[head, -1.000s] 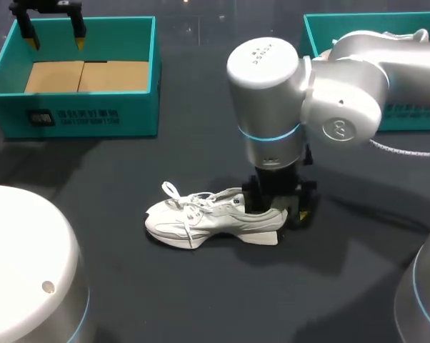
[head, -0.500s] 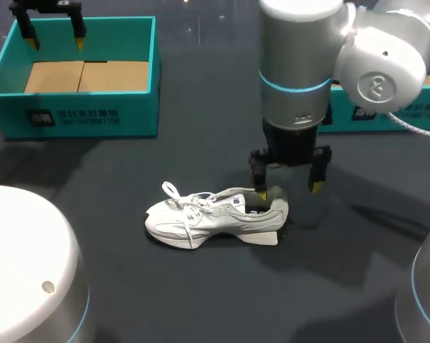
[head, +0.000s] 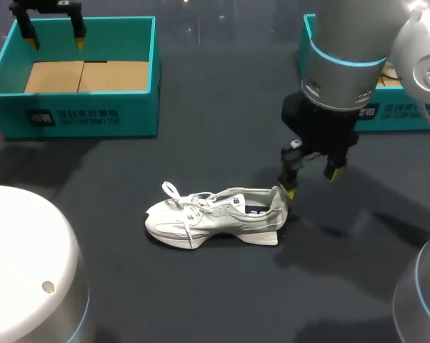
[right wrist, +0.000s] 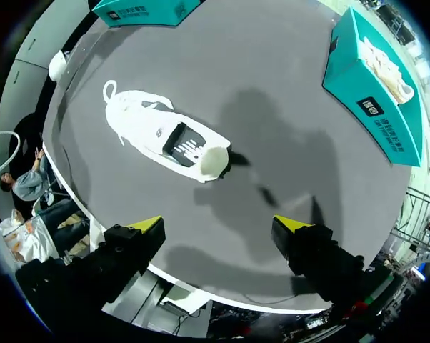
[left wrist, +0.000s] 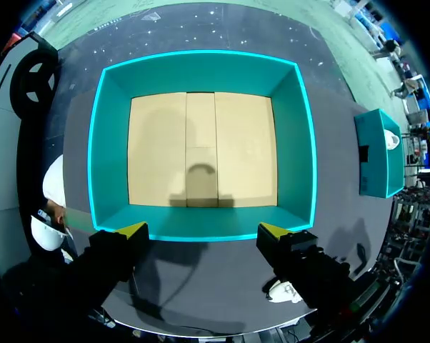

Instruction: Take the shoe out of the shoebox, open the shoe tongue, remove and reinsert the insole, then place the shoe into the shoebox

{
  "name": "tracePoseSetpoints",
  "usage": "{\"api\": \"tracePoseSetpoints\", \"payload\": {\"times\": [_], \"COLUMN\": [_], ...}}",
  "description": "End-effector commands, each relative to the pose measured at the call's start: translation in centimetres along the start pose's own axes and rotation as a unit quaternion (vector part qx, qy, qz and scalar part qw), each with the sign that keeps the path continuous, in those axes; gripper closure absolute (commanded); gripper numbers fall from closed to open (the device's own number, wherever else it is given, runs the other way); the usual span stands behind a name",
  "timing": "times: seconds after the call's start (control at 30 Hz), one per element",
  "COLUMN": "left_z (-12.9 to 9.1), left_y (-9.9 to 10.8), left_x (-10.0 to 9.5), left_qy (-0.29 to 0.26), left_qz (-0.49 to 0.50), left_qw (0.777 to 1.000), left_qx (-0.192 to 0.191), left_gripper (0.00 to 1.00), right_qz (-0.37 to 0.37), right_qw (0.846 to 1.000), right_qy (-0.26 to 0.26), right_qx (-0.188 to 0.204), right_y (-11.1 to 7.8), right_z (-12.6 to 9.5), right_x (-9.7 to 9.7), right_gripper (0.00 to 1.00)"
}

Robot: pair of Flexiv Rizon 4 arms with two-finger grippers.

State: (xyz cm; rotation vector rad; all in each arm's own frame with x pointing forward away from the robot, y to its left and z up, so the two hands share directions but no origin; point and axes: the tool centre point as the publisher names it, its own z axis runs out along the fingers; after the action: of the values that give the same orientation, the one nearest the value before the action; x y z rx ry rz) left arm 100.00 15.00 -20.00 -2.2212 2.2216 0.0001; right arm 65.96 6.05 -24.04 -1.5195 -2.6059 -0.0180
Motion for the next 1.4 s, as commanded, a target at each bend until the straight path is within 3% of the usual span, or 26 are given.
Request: {"api": "tracePoseSetpoints", "payload": {"times": [0.03, 0.33, 0.4, 0.47, 0.83, 0.93, 1.17, 1.27, 1.4], "left_z": [0.0, 0.0, 0.0, 0.0, 0.0, 0.0, 0.0, 0.0, 0.0], "left_y": [0.0, 0.0, 0.0, 0.0, 0.0, 0.0, 0.0, 0.0, 0.0], "left_x": [0.0, 0.0, 0.0, 0.0, 0.0, 0.0, 0.0, 0.0, 0.0], "left_qy": [0.0, 0.0, 0.0, 0.0, 0.0, 0.0, 0.0, 0.0, 0.0], "left_qz": [0.0, 0.0, 0.0, 0.0, 0.0, 0.0, 0.0, 0.0, 0.0], "left_qw": [1.0, 1.0, 1.0, 1.0, 1.0, 1.0, 1.0, 1.0, 1.0], "left_qx": [0.0, 0.0, 0.0, 0.0, 0.0, 0.0, 0.0, 0.0, 0.0], "left_gripper": [0.0, 0.0, 0.0, 0.0, 0.0, 0.0, 0.0, 0.0, 0.0], "right_qz": [-0.09, -0.202, -0.233, -0.267, -0.267, -0.315, -0.34, -0.343, -0.342], "right_qw": [0.987, 0.943, 0.924, 0.916, 0.916, 0.873, 0.829, 0.829, 0.846], "right_qy": [0.101, 0.162, 0.182, 0.195, 0.195, 0.218, 0.206, 0.178, 0.153], "right_qx": [-0.092, -0.21, -0.241, -0.227, -0.227, -0.302, -0.394, -0.403, -0.38], "right_y": [-1.4, -3.4, -3.7, -3.8, -3.8, -4.0, -4.3, -4.0, -3.4], "right_z": [0.6, 0.8, 1.0, 1.2, 1.2, 1.5, 2.5, 3.2, 4.3], "right_x": [-0.8, -2.6, -3.1, -3.6, -3.6, -4.1, -6.2, -6.6, -6.1], "right_gripper": [0.0, 0.0, 0.0, 0.0, 0.0, 0.0, 0.0, 0.0, 0.0]}}
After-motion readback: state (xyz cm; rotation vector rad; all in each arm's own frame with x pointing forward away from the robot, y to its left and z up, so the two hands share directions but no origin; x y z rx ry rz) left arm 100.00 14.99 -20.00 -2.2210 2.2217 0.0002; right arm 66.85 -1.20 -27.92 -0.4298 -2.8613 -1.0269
